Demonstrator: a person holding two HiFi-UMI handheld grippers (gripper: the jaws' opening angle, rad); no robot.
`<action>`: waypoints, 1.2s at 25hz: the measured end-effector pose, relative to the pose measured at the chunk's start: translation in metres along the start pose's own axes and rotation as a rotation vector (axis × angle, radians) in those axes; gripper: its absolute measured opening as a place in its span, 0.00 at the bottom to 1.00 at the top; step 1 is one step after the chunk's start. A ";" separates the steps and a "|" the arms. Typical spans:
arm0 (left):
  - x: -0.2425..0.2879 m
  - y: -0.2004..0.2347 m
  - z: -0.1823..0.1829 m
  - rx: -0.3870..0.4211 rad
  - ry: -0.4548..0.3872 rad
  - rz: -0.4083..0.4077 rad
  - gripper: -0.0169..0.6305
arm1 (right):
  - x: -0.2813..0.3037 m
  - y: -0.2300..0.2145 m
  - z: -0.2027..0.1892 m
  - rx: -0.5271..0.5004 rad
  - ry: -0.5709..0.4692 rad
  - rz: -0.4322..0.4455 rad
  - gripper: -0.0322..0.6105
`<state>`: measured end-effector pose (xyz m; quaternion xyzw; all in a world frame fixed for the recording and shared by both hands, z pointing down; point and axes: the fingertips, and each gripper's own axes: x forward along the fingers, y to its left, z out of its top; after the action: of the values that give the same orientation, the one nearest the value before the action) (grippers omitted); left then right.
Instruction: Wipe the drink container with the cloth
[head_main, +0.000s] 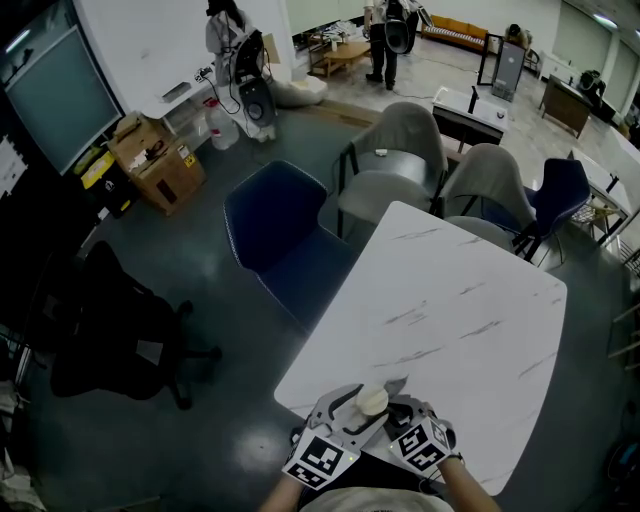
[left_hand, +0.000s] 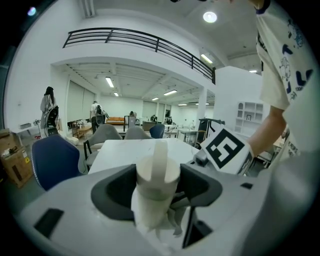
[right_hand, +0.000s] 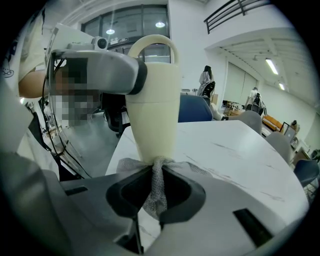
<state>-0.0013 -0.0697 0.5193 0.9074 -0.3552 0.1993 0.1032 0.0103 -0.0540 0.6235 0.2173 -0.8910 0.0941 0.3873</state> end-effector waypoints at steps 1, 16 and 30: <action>0.000 0.000 0.000 0.003 -0.001 -0.003 0.46 | -0.001 0.000 0.001 0.000 -0.002 0.001 0.14; -0.003 -0.001 -0.009 0.084 0.048 -0.151 0.45 | -0.027 0.003 0.027 0.005 -0.067 0.019 0.14; -0.008 -0.001 -0.018 0.277 0.163 -0.311 0.44 | -0.059 0.001 0.055 -0.092 -0.087 0.007 0.14</action>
<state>-0.0113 -0.0584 0.5322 0.9377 -0.1706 0.3007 0.0354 0.0097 -0.0525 0.5424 0.2003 -0.9111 0.0448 0.3573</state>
